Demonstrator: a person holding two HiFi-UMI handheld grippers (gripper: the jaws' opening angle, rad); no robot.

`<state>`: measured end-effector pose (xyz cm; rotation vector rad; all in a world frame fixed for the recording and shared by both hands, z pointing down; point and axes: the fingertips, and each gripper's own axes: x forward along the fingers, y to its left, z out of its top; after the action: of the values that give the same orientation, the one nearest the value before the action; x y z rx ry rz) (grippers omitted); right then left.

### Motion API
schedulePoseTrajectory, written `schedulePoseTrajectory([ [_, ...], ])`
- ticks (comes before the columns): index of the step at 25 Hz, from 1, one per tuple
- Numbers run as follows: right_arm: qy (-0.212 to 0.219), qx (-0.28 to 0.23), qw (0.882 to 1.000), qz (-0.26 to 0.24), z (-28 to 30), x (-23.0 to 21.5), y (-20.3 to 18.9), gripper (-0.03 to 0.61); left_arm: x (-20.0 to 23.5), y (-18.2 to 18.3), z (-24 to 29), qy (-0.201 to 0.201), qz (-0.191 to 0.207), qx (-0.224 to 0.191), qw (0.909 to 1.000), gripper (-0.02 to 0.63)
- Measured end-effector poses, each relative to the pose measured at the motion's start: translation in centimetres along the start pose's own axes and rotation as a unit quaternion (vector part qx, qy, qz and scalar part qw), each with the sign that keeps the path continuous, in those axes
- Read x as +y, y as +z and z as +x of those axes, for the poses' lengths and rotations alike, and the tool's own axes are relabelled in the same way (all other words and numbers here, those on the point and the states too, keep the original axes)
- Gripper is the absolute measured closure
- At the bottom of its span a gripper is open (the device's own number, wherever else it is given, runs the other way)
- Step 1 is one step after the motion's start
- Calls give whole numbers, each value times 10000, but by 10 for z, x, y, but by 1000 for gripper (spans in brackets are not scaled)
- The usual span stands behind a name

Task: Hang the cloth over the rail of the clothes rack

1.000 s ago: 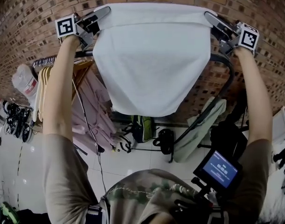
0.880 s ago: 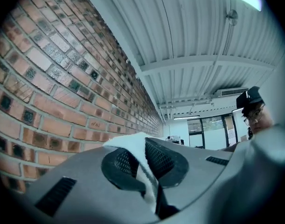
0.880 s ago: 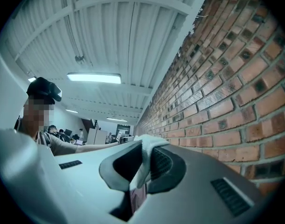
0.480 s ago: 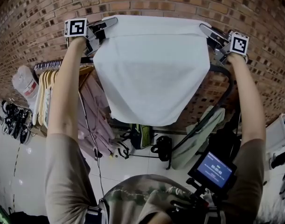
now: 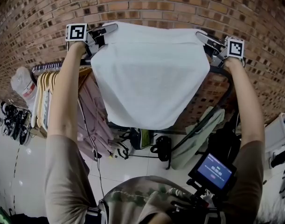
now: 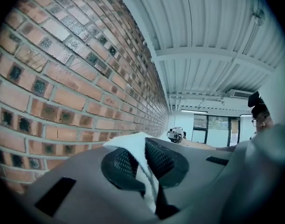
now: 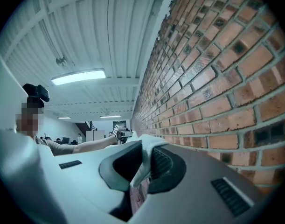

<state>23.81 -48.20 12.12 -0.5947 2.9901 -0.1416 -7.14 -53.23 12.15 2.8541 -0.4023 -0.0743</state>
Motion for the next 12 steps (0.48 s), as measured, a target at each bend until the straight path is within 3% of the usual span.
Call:
schedulePoseTrajectory([
  [7,116,28,9996,274,4,2,-4,560,-3,-3,1,-99,-34,-111,9999,591],
  [10,81,195,9988,440,8,1,-14,558,-2,-14,3,-101,-139,94,9998,486],
  [12,79,338,9976,592,11,0,-22,467,-4,-23,7,-200,-186,316,9991,459],
])
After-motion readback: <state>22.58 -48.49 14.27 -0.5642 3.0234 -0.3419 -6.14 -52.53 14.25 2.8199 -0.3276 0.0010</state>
